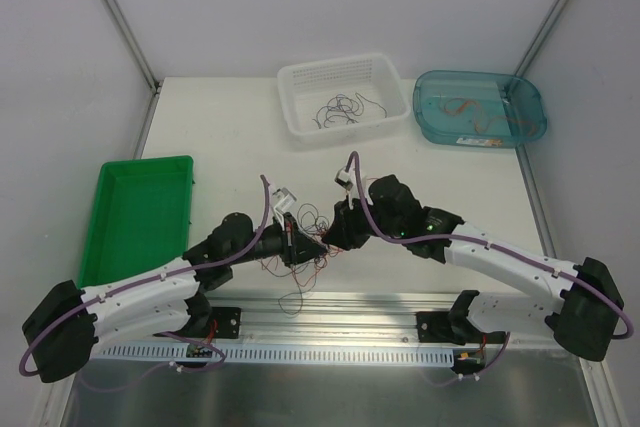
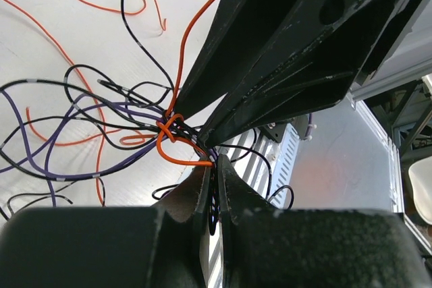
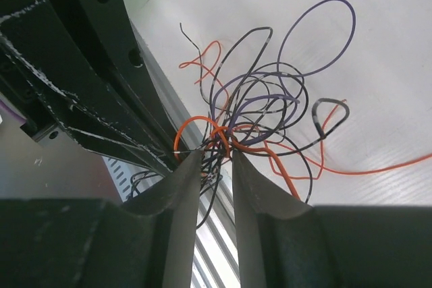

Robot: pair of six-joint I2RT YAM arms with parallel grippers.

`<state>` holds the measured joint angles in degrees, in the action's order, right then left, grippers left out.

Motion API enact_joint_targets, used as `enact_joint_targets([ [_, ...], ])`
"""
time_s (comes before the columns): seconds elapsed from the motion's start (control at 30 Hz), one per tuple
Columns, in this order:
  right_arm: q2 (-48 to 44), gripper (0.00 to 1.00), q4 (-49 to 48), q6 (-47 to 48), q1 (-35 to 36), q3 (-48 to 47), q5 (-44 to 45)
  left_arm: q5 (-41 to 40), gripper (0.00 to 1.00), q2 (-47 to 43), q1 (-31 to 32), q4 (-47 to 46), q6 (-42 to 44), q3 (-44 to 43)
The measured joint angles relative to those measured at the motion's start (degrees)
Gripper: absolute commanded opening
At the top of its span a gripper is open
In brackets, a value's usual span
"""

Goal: Untangle the cables
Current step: Untie the cable.

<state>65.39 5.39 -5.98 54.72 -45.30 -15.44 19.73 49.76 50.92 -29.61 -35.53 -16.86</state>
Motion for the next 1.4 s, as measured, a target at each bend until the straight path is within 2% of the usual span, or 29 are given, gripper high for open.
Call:
enact_joint_targets([
  [0.2, 0.98, 0.18, -3.04, -0.79, -0.52, 0.35, -3.28, 0.96, 0.0, -1.05, 0.0, -0.79, 1.7, 0.7],
  [0.27, 1.44, 0.12, -4.31, -1.05, -0.68, 0.87, -4.0, 1.2, 0.0, -1.05, 0.02, -1.18, 1.97, 0.9],
  [0.3, 1.64, 0.06, -4.83, -1.27, -0.76, 1.09, -4.35, 1.31, 0.0, -1.05, 0.02, -1.25, 2.01, 0.94],
  [0.37, 1.88, 0.01, -5.57, -1.64, -0.81, 1.29, -4.79, 1.36, 0.0, -1.05, 0.02, -1.44, 2.08, 0.98],
  [0.67, -0.07, 0.01, -6.01, -1.9, -1.64, 2.64, -4.2, 0.98, 0.0, -2.99, 0.04, -2.67, 2.12, 2.71],
  [0.93, -12.55, 0.01, -1.16, -0.48, -4.22, 3.15, 0.17, -6.88, 0.0, -7.98, 0.04, -1.81, 0.11, 4.68],
  [1.07, -15.47, 0.01, 0.68, 0.52, -5.31, 2.21, 1.75, -10.27, 0.0, -8.74, 0.04, 1.25, -1.38, 5.51],
  [1.23, -13.88, 0.01, 1.57, 0.57, -5.29, 1.79, 0.55, -10.78, 0.0, -8.74, 0.04, 2.47, -1.27, 5.53],
  [1.4, -7.72, 0.14, 0.52, -0.59, -2.82, 1.57, -1.29, -7.45, 0.0, -8.09, 0.04, 0.98, 0.11, 5.53],
])
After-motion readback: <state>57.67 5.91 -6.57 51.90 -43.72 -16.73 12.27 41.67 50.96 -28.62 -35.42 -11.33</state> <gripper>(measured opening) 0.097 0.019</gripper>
